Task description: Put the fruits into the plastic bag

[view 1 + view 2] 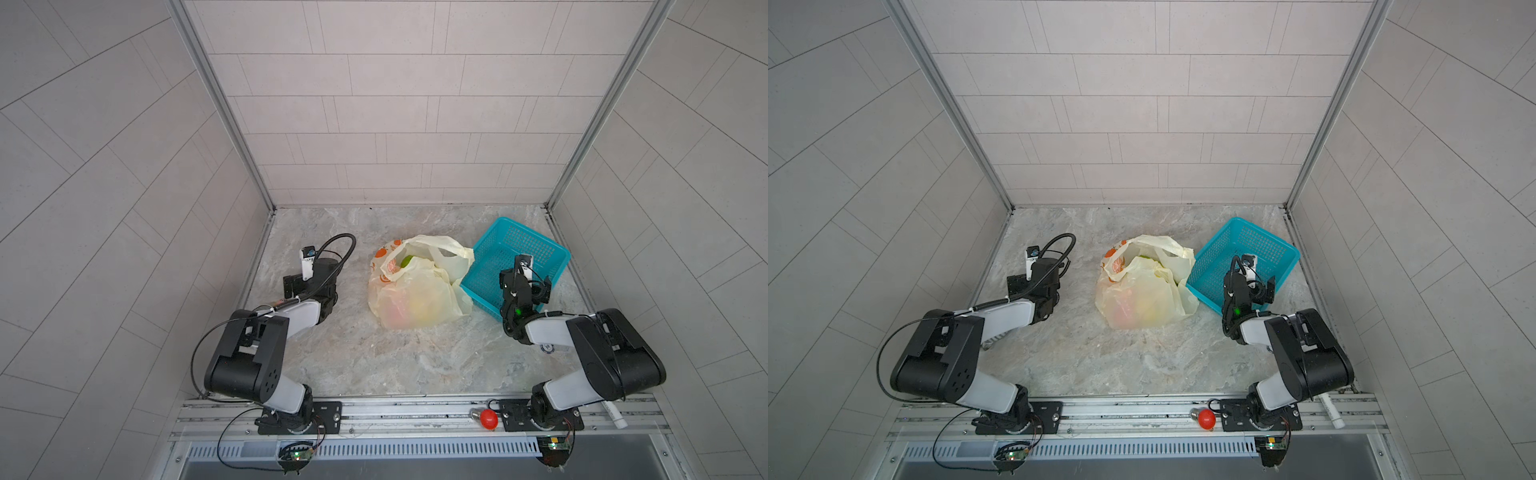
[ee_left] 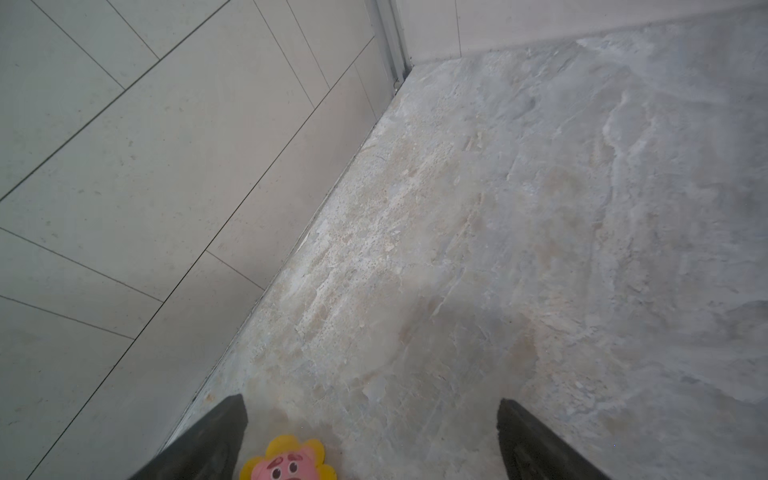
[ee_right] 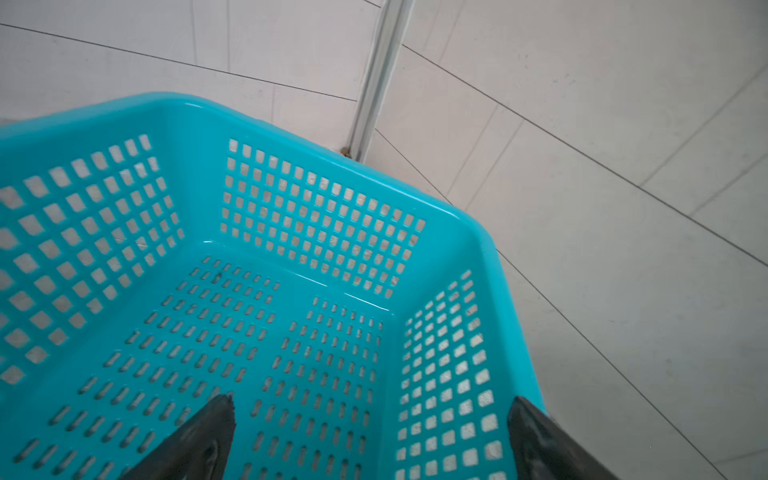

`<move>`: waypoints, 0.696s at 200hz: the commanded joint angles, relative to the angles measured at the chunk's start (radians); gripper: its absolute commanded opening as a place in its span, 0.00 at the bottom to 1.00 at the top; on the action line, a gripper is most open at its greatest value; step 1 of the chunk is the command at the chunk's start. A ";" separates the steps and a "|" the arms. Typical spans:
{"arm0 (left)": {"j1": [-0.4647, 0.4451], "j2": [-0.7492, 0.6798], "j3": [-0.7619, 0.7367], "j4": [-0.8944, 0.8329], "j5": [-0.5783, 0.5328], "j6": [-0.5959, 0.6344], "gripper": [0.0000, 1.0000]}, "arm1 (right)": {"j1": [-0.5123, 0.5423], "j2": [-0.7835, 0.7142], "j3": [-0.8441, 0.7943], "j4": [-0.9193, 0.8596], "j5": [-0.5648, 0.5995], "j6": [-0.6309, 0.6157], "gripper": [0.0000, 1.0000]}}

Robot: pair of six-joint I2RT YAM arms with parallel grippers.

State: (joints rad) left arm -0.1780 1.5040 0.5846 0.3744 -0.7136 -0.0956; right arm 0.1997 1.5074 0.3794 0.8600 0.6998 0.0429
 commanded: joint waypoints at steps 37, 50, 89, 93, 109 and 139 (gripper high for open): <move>0.066 0.012 -0.119 0.363 0.238 0.051 1.00 | -0.067 0.075 -0.034 0.160 -0.308 -0.050 1.00; 0.083 0.064 -0.153 0.485 0.268 0.058 1.00 | -0.070 0.062 -0.027 0.120 -0.312 -0.045 0.99; 0.101 0.100 -0.191 0.583 0.373 0.070 1.00 | -0.069 0.071 -0.037 0.154 -0.315 -0.052 0.99; 0.101 0.098 -0.186 0.565 0.374 0.067 1.00 | -0.069 0.071 -0.036 0.155 -0.316 -0.051 0.99; 0.110 0.083 -0.171 0.506 0.386 0.049 1.00 | -0.070 0.071 -0.035 0.153 -0.315 -0.051 0.99; 0.113 0.094 -0.178 0.535 0.391 0.051 1.00 | -0.072 0.073 -0.031 0.146 -0.319 -0.049 0.99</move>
State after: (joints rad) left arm -0.0734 1.5955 0.4145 0.8505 -0.3485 -0.0460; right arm 0.1345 1.5711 0.3519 0.9878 0.3908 0.0059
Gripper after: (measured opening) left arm 0.999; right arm 0.993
